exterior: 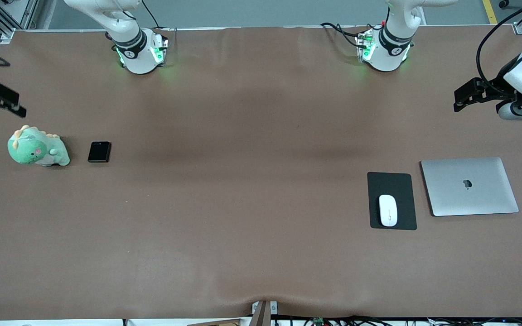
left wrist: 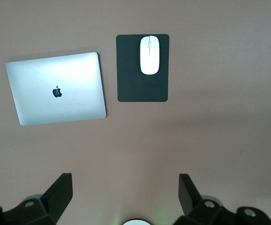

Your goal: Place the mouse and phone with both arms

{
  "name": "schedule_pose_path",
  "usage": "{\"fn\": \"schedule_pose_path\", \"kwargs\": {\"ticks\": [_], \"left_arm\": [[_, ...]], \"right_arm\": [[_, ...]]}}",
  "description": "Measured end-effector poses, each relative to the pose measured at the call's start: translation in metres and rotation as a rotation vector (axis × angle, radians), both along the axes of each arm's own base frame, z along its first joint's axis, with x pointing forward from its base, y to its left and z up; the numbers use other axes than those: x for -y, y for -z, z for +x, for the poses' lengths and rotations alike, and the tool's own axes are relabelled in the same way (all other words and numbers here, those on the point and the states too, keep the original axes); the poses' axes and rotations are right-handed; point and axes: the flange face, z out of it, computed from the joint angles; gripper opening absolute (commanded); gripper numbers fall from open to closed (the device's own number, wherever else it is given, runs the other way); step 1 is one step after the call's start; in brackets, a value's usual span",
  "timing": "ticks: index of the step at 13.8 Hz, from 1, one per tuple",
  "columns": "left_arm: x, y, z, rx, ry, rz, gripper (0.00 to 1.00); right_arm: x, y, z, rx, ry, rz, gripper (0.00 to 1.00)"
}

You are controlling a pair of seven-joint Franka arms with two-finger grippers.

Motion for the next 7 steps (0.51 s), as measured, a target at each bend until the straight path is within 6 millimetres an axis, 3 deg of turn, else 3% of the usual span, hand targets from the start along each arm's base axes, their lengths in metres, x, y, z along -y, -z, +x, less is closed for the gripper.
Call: {"fn": "schedule_pose_path", "kwargs": {"ticks": [3, 5, 7], "left_arm": [[0.001, 0.000, 0.000, 0.000, 0.001, 0.000, 1.00], [0.001, 0.000, 0.000, 0.000, 0.001, 0.000, 1.00], [0.001, 0.000, 0.000, 0.000, 0.001, 0.000, 1.00]], "right_arm": [[-0.037, -0.027, -0.028, 0.002, 0.026, -0.007, 1.00], [-0.030, -0.037, -0.042, -0.002, 0.047, -0.030, 1.00], [-0.016, -0.031, -0.045, -0.017, 0.074, -0.058, 1.00]]}}
